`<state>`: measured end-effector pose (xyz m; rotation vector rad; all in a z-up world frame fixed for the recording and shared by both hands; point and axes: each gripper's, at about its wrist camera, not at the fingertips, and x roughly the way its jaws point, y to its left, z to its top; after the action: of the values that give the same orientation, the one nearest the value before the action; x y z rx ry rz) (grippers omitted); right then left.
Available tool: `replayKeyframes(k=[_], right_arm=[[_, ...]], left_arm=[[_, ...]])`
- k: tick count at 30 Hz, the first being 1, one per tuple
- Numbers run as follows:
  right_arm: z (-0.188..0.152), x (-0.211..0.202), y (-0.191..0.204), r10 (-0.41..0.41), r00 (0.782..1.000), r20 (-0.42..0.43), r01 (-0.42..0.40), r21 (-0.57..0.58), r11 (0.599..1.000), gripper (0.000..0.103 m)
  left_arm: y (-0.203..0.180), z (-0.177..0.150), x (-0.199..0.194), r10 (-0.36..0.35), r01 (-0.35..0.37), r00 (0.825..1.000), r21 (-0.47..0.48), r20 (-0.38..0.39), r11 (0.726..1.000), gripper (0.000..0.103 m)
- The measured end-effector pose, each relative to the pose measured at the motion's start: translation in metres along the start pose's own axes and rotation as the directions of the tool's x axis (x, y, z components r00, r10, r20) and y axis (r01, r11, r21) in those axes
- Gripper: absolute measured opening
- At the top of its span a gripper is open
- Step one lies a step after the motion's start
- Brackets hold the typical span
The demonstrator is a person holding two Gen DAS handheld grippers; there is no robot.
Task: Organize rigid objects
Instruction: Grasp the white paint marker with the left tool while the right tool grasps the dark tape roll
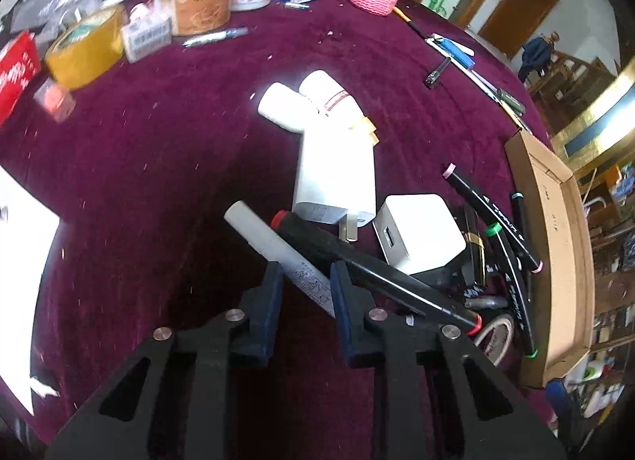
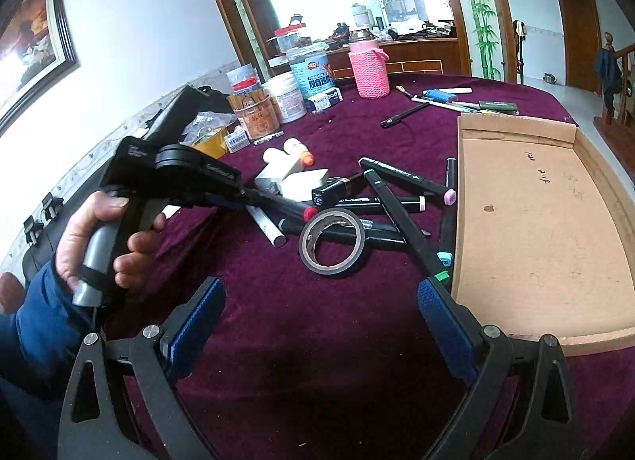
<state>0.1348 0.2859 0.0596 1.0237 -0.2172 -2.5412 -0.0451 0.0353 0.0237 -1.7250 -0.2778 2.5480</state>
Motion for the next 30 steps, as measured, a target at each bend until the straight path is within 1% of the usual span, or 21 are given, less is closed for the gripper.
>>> replayKeyframes(k=[1,3,5,7,8,10,11,14,18,20,21,22,24,25,27,30], right_arm=[[0.000,0.000,0.000,0.002,1.000,0.002,-0.002,0.001,1.000,0.095],[0.000,-0.001,0.000,0.003,1.000,0.003,-0.003,0.004,1.000,0.095],[0.000,-0.002,0.000,0.001,1.000,0.004,-0.001,0.003,1.000,0.095],[-0.001,-0.002,0.000,0.001,1.000,-0.002,-0.001,0.004,1.000,0.095],[-0.002,-0.001,0.001,0.006,1.000,-0.007,-0.006,0.005,1.000,0.095],[-0.002,0.000,0.004,0.020,1.000,-0.017,-0.020,0.006,1.000,0.095],[-0.002,0.000,0.006,0.028,0.999,-0.025,-0.028,0.005,1.000,0.095],[0.002,0.001,0.013,0.019,0.999,-0.033,-0.019,0.000,1.000,0.095],[0.016,0.006,0.026,-0.033,0.998,-0.058,0.033,-0.013,0.999,0.095],[0.021,0.017,0.033,-0.048,0.994,-0.094,0.044,-0.040,0.998,0.090],[0.024,0.027,0.037,-0.080,0.990,-0.120,0.073,-0.064,0.995,0.082],[0.026,0.035,0.039,-0.107,0.985,-0.139,0.096,-0.082,0.992,0.078],[0.029,0.052,0.040,-0.138,0.976,-0.169,0.121,-0.103,0.987,0.075],[0.031,0.060,0.039,-0.155,0.971,-0.182,0.137,-0.107,0.985,0.072],[0.033,0.073,0.036,-0.206,0.957,-0.204,0.186,-0.113,0.976,0.070],[0.032,0.087,0.029,-0.252,0.940,-0.229,0.231,-0.115,0.966,0.070]], left_arm=[[0.000,0.002,0.003,0.004,-0.004,1.000,0.016,-0.006,1.000,0.022],[0.004,0.002,0.008,-0.016,0.017,0.999,0.028,-0.029,0.999,0.022],[0.002,0.000,0.008,-0.011,0.013,1.000,0.091,-0.025,0.996,0.022],[0.005,-0.004,0.006,0.006,-0.003,1.000,0.135,-0.020,0.991,0.018],[0.006,-0.006,0.004,0.022,-0.019,1.000,0.161,-0.014,0.987,0.016],[0.010,-0.009,0.003,0.030,-0.029,1.000,0.189,-0.002,0.982,0.015],[0.011,-0.012,0.002,0.028,-0.029,1.000,0.213,0.007,0.977,0.015],[0.013,-0.018,0.001,0.014,-0.024,0.999,0.227,0.046,0.974,0.015],[0.012,-0.022,0.002,0.012,-0.037,0.995,0.255,0.100,0.966,0.015],[0.013,-0.021,0.002,0.000,-0.029,0.994,0.260,0.108,0.965,0.015],[0.014,-0.020,0.001,-0.011,-0.017,0.994,0.256,0.109,0.967,0.015],[0.016,-0.020,0.001,-0.021,-0.007,0.994,0.251,0.111,0.968,0.015],[0.016,-0.021,0.002,-0.029,-0.003,0.992,0.255,0.122,0.967,0.015],[0.015,-0.021,0.002,-0.028,-0.007,0.991,0.258,0.129,0.966,0.015],[0.013,-0.026,0.000,-0.025,-0.014,0.990,0.266,0.142,0.964,0.015],[0.012,-0.028,0.000,-0.027,-0.017,0.987,0.272,0.156,0.962,0.015]])
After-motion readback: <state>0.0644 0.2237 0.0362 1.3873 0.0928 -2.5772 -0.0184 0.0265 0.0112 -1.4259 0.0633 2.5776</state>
